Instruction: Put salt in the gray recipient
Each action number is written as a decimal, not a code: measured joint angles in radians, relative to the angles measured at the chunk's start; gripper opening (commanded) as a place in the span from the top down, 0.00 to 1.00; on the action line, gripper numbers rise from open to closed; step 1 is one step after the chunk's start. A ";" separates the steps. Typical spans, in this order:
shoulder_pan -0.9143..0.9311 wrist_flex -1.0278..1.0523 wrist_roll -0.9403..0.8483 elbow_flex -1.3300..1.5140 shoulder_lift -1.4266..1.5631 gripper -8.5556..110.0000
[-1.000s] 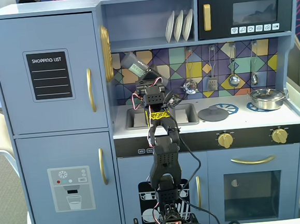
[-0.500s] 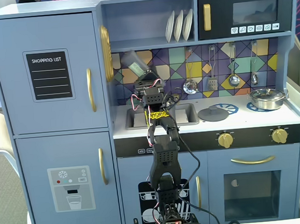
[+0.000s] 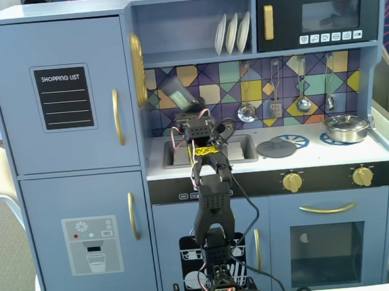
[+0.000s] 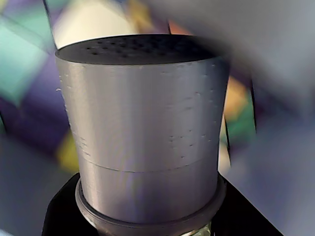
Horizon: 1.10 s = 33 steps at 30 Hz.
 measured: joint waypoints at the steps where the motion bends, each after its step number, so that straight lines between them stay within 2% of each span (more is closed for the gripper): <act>1: -0.012 -0.002 0.003 -0.025 -0.014 0.93; 9: -0.031 -0.005 0.006 -0.112 -0.035 0.93; 17: 0.057 -0.005 0.006 0.032 -0.032 0.93; 22: 0.046 -0.005 0.006 0.041 -0.032 0.93; 33: -0.052 -0.023 -0.002 -0.153 -0.089 0.93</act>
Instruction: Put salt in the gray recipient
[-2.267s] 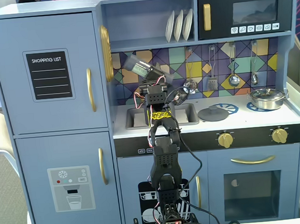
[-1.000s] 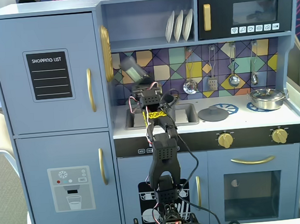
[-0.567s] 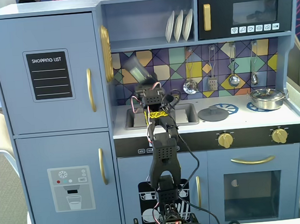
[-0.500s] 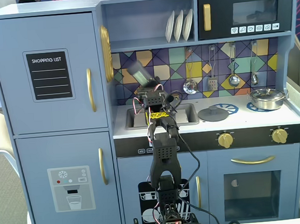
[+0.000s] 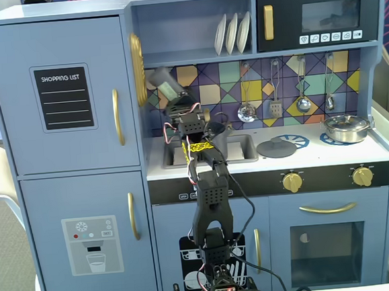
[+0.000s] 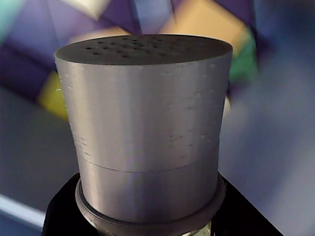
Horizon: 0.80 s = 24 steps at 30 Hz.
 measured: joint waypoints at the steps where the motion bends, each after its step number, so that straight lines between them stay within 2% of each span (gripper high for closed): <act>1: 0.000 0.000 0.000 0.000 0.000 0.93; 15: 0.086 -0.012 -0.015 0.216 0.083 0.93; 24: 0.029 -0.011 -0.040 -0.008 -0.029 0.93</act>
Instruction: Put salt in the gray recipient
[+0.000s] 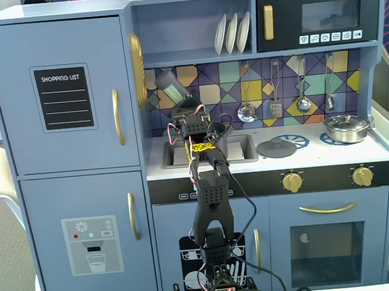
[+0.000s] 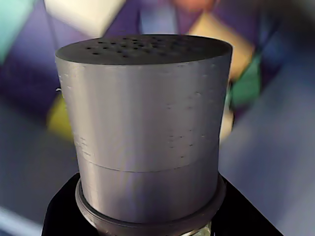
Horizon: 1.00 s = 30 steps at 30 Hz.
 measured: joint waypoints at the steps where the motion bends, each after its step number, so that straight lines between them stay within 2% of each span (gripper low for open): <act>1: -0.008 0.000 -0.014 -0.015 -0.005 0.93; 8: 0.046 0.023 -0.206 -0.005 0.000 0.93; 15: 0.275 0.049 -0.555 0.018 0.046 0.93; 21: 0.499 0.051 -0.976 0.018 0.069 0.93; 30: 0.813 -0.011 -1.747 0.018 0.074 0.93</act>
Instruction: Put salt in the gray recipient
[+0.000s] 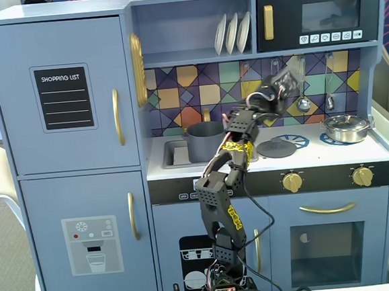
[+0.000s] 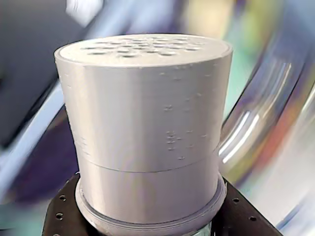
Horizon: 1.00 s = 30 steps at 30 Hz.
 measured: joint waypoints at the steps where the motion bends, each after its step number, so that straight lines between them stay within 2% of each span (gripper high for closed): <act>1: 0.032 -0.012 -0.084 0.000 -0.008 0.93; 7: 0.167 -0.110 -0.525 0.028 -0.089 0.93; 11: 0.225 -0.216 -0.716 0.089 -0.135 0.93; 17: 0.219 -0.299 -0.811 0.094 -0.209 0.93; 30: 0.160 -0.449 -0.847 0.110 -0.331 0.93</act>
